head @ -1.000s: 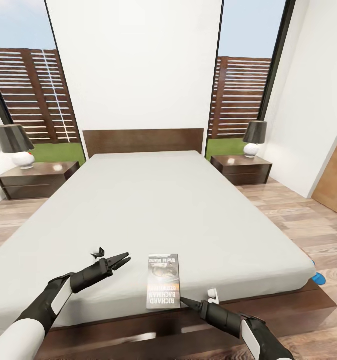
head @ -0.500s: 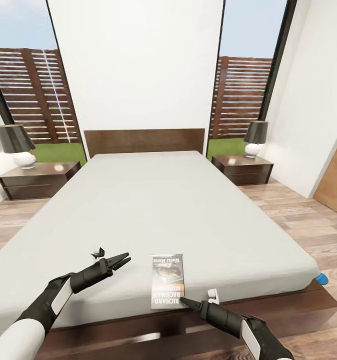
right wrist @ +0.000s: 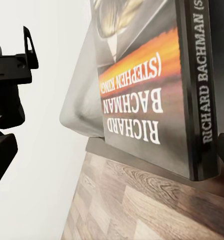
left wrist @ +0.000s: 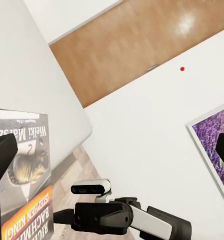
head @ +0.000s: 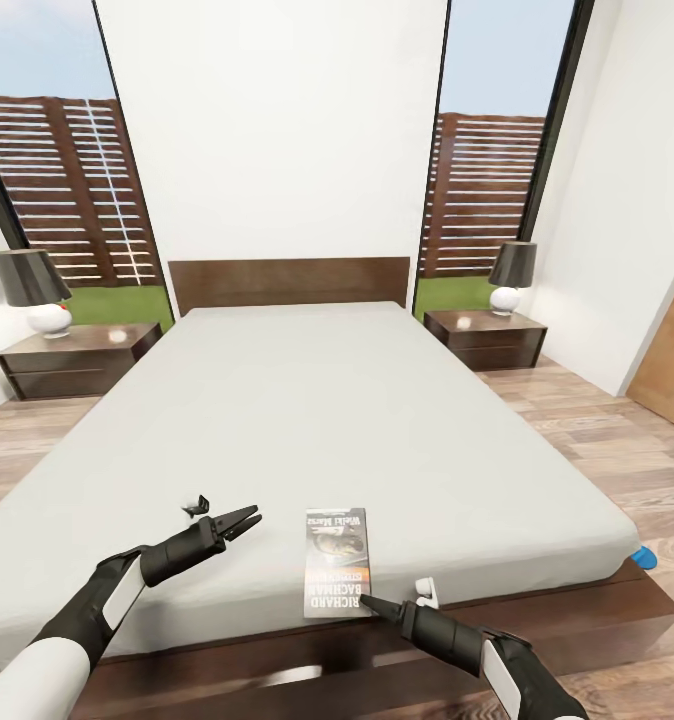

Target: In the bedroom, move the book from the bed onto either nightstand, and place the two sandals side by side next to the bed.

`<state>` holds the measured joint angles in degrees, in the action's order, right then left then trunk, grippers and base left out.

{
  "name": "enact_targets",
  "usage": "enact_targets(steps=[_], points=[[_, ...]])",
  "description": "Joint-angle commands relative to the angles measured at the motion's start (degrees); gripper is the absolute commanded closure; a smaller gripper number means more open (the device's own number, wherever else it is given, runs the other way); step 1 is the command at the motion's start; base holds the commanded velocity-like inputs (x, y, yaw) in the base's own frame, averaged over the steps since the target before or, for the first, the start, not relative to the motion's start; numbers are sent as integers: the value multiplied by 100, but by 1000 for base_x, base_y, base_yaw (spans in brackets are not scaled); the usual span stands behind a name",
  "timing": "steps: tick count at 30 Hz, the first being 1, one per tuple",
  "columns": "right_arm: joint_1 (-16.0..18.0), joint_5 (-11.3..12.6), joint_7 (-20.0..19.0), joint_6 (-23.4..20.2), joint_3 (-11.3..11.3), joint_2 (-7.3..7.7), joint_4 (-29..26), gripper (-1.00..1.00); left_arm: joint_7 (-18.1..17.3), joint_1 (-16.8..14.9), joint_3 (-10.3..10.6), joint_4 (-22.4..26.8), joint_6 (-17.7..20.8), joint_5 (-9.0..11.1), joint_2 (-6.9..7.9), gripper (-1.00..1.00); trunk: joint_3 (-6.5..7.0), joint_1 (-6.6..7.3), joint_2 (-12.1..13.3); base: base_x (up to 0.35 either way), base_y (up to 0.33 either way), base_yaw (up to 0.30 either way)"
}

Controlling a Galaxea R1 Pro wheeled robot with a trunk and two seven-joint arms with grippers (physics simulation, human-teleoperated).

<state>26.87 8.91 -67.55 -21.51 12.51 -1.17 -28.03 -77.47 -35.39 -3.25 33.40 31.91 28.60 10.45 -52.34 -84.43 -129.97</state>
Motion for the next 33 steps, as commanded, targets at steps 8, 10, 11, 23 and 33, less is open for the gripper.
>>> enact_targets(steps=[8,10,11,23,33], points=[[2,-4,-21,-55,32,-6,-1,-100,-14,-3,4,0,61,14,1,-100,-23,-21,-42,0,0,0],[2,-4,-21,-55,32,-6,-1,-100,-14,-3,6,0,61,14,1,-100,-59,-65,-123,0,0,0],[2,-4,-21,-55,32,-6,-1,-100,-14,-3,4,0,61,14,1,-100,-77,-87,-163,0,0,0],[2,-4,-21,-55,32,-6,-1,-100,-14,-3,0,0,61,14,1,-100,-185,-219,-403,0,0,0],[2,-4,-21,-55,32,-6,-1,-100,-14,-3,0,0,61,14,1,-100,-257,-306,-564,0,0,0]])
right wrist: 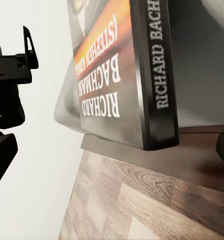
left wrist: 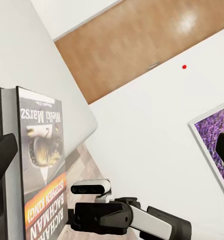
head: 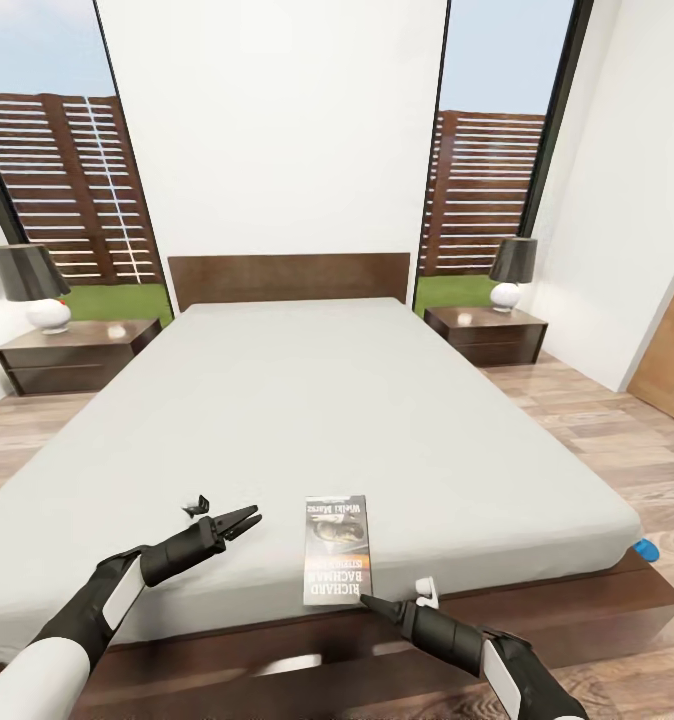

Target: In the bedroom, move the book from the bed onto either nightstand, and place the two sandals side by side next to the bed.

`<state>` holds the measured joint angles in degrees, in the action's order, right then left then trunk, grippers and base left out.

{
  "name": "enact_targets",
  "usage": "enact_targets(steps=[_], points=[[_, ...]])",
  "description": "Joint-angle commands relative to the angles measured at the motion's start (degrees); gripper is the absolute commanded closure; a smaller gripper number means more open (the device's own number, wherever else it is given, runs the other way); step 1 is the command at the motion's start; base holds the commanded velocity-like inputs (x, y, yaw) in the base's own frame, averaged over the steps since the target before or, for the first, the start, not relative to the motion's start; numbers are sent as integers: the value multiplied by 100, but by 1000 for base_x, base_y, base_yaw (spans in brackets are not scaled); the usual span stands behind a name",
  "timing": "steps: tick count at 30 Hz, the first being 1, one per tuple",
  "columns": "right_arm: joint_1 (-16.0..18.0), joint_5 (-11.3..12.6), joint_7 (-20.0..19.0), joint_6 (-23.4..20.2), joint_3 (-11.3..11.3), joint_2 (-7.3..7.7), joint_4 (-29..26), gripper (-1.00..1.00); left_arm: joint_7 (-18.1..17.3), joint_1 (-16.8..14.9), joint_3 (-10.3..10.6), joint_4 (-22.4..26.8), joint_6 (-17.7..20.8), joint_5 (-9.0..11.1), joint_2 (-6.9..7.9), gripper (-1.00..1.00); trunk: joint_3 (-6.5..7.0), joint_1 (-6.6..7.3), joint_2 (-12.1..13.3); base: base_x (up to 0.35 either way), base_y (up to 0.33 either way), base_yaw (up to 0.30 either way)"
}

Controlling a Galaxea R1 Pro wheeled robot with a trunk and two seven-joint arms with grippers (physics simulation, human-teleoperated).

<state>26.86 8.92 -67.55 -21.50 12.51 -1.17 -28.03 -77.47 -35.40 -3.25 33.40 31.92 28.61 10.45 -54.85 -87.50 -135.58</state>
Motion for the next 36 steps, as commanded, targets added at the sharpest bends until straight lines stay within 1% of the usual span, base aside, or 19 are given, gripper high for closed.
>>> enact_targets(steps=[1,8,16,26,36], points=[[3,-4,-21,-54,32,-6,-1,-100,-14,-2,0,0,58,13,1,-100,-5,1,-2,0,0,0],[3,-4,-21,-55,32,-6,-1,-100,-14,-2,0,0,59,13,1,-100,-5,1,-2,2,0,0],[3,-4,-21,-54,32,-6,-1,-100,-14,-2,0,0,59,13,0,-100,-5,1,-2,115,0,0],[3,-5,-21,-51,32,-6,-1,-100,-14,-2,0,0,52,13,1,-100,-5,1,-2,7,0,0],[3,-5,-21,-54,32,-6,-1,-100,-14,-2,0,-1,51,13,1,-100,-5,1,-2,0,67,0]])
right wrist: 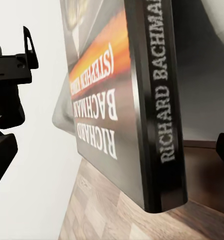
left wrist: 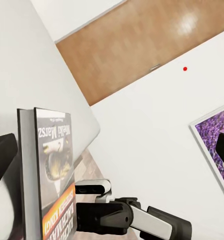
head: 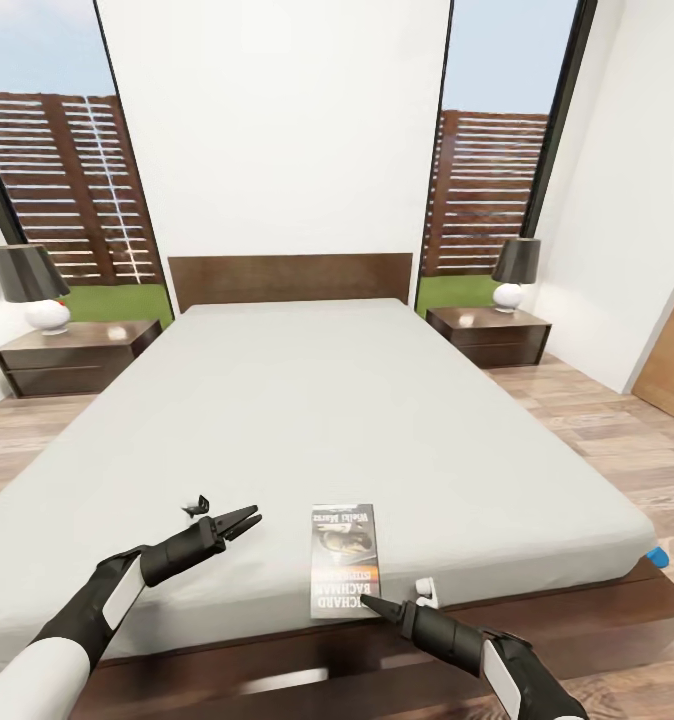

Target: In the bedroom, move the book from the bed onto either nightstand, and place the two sandals side by side next to the bed.

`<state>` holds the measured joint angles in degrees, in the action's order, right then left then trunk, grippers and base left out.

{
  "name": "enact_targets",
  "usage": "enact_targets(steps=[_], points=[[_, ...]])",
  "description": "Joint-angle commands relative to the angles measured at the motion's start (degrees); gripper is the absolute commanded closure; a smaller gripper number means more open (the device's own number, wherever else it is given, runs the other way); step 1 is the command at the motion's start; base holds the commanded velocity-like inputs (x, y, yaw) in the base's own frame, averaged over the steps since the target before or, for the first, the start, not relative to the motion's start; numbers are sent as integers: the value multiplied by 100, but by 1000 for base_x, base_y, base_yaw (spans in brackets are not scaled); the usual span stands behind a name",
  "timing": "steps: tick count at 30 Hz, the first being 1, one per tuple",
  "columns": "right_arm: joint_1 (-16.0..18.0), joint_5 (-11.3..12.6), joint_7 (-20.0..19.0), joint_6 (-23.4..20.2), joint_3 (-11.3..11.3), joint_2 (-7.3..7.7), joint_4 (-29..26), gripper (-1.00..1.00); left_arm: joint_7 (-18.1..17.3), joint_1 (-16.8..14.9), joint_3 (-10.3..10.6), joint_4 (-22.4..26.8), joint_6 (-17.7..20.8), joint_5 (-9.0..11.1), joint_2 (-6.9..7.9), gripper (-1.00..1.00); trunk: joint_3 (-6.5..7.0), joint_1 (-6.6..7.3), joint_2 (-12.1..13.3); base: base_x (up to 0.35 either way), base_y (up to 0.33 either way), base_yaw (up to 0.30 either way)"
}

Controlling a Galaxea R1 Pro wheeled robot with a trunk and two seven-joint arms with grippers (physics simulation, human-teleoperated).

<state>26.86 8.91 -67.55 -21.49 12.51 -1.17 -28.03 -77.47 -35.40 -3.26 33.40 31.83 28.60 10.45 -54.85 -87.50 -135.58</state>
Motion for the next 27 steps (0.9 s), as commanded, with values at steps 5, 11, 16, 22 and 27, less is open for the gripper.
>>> enact_targets(steps=[5,11,16,22,27], points=[[3,-3,-21,-55,32,-6,-1,-100,-14,-2,3,0,60,14,1,-100,-5,1,-2,1,2,0],[3,-4,-21,-53,32,-6,-1,-100,-14,-2,1,0,60,14,1,-100,-5,1,-2,70,65,0],[3,-3,-21,-54,32,-6,-1,-100,-14,-2,0,0,60,14,1,-100,-5,1,-2,13,12,0],[3,-3,-22,-48,32,-6,-1,100,-14,-2,0,0,60,14,1,-100,-5,1,-2,1,1,0],[3,-4,-23,-50,32,-6,-1,100,-14,-2,0,0,60,14,1,-100,-5,1,-2,0,0,0]])
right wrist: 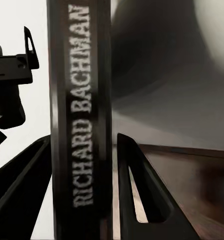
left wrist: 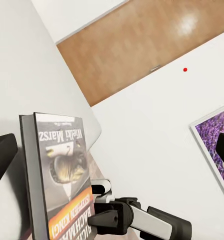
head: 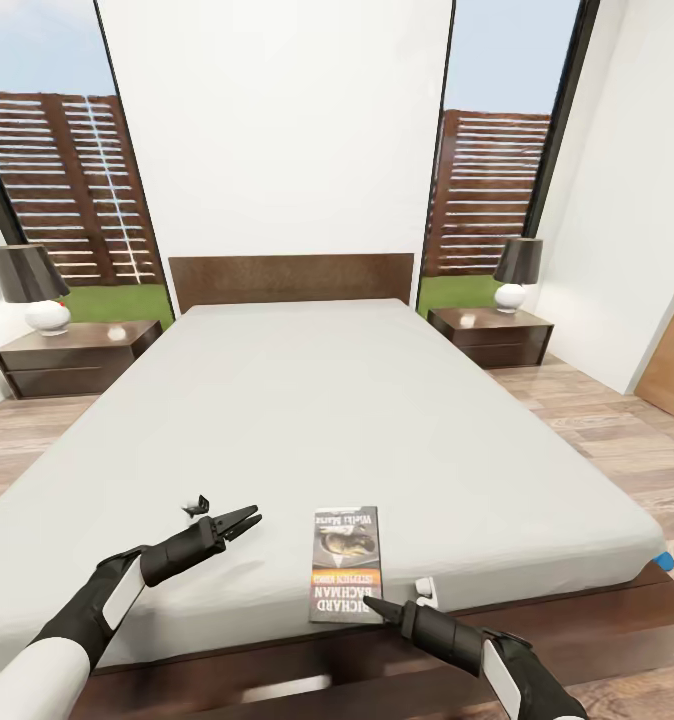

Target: In the bedroom, move the book from the bed onto either nightstand, and place the two sandals side by side next to the bed.

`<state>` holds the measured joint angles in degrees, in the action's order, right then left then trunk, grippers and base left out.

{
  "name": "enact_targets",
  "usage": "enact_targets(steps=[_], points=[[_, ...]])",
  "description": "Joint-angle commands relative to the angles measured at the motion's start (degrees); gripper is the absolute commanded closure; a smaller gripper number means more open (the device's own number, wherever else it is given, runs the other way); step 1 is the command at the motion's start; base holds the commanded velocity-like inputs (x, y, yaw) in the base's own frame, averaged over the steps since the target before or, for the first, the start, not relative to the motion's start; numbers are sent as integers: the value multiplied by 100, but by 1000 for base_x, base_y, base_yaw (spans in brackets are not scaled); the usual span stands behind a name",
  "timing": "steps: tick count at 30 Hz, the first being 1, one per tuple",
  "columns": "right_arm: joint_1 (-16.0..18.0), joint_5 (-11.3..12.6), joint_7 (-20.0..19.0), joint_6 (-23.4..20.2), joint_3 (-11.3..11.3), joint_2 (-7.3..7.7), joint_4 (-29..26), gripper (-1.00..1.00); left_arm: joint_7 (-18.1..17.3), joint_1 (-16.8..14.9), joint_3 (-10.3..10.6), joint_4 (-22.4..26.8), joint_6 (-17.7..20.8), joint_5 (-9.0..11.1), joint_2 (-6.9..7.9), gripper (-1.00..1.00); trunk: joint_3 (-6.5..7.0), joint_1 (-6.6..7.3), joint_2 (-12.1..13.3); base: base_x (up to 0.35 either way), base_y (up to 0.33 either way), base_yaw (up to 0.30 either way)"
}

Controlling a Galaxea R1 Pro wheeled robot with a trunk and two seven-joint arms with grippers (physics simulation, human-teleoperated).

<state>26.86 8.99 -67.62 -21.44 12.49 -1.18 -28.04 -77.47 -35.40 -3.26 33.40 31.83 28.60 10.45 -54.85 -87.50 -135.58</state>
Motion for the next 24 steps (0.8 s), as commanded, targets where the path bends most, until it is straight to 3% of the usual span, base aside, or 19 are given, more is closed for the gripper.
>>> enact_targets(steps=[1,13,24], points=[[3,-12,-15,-54,34,-5,0,100,-14,-2,0,0,60,14,1,-100,-5,1,-2,0,0,0],[3,-11,-14,-55,34,-5,0,100,-14,-2,5,0,60,12,-8,-100,-5,1,-2,0,0,0],[3,-12,-14,-53,34,-5,0,100,-14,-2,9,0,60,5,-8,-100,192,243,439,0,0,0]])
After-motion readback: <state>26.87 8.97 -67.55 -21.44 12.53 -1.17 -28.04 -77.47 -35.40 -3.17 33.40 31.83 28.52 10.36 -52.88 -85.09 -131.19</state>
